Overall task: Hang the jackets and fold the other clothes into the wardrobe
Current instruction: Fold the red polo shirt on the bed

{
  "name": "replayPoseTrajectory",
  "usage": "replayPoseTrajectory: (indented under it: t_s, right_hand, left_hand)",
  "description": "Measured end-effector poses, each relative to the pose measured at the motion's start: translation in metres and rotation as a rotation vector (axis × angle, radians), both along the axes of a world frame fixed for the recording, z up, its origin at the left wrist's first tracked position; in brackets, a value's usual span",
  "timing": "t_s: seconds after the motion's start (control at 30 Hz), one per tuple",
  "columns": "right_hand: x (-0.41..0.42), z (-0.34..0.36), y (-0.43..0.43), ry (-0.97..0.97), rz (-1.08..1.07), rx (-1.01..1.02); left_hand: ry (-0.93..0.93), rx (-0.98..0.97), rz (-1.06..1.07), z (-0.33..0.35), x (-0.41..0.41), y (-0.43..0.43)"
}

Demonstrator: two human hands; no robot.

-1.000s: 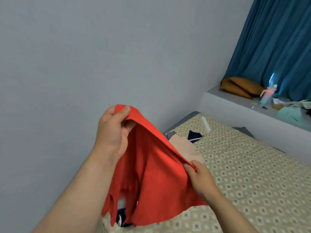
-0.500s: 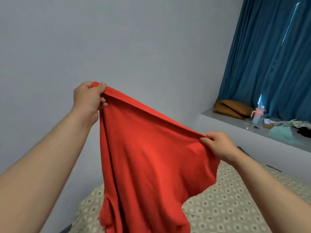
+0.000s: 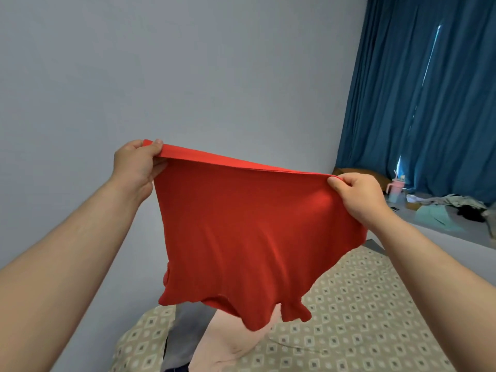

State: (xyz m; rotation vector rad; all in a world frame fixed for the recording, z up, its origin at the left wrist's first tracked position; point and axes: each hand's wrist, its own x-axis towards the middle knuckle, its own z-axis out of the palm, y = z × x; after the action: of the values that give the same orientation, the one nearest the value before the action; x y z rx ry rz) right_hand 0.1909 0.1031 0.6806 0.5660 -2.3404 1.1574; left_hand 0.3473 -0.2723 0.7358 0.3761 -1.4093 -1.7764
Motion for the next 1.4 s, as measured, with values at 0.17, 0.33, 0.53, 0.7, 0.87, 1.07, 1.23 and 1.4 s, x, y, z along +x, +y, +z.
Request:
replayPoseTrajectory:
  t_s: [0.17, 0.33, 0.53, 0.7, 0.87, 1.07, 1.23, 1.4]
  right_hand:
    - [0.005, 0.009, 0.002, -0.018, -0.004, -0.003]
    - [0.015, 0.015, -0.001, -0.039, -0.030, 0.067]
    - [0.036, 0.015, -0.017, -0.093, -0.016, 0.102]
    - [0.056, 0.007, -0.033, -0.112, -0.076, 0.065]
    - [0.071, -0.005, -0.042, -0.131, -0.068, 0.092]
    - [0.091, -0.008, -0.063, -0.117, -0.030, 0.117]
    - [0.100, 0.000, -0.087, -0.084, 0.051, 0.182]
    - [0.094, -0.019, -0.113, -0.066, 0.156, 0.260]
  left_hand:
    - [-0.017, 0.030, -0.064, -0.005, 0.000, -0.006]
    - [-0.057, 0.046, -0.091, -0.017, 0.001, -0.015]
    - [-0.079, 0.067, -0.111, -0.038, 0.015, -0.037]
    - [0.002, 0.071, -0.261, -0.064, 0.044, -0.060]
    - [-0.292, -0.283, -0.252, -0.093, 0.073, -0.082]
    - [-0.568, -0.725, -0.023, -0.120, 0.079, -0.079]
    - [-0.540, -0.859, 0.425, -0.148, 0.079, -0.084]
    - [-0.506, -0.797, 0.516, -0.173, 0.083, -0.109]
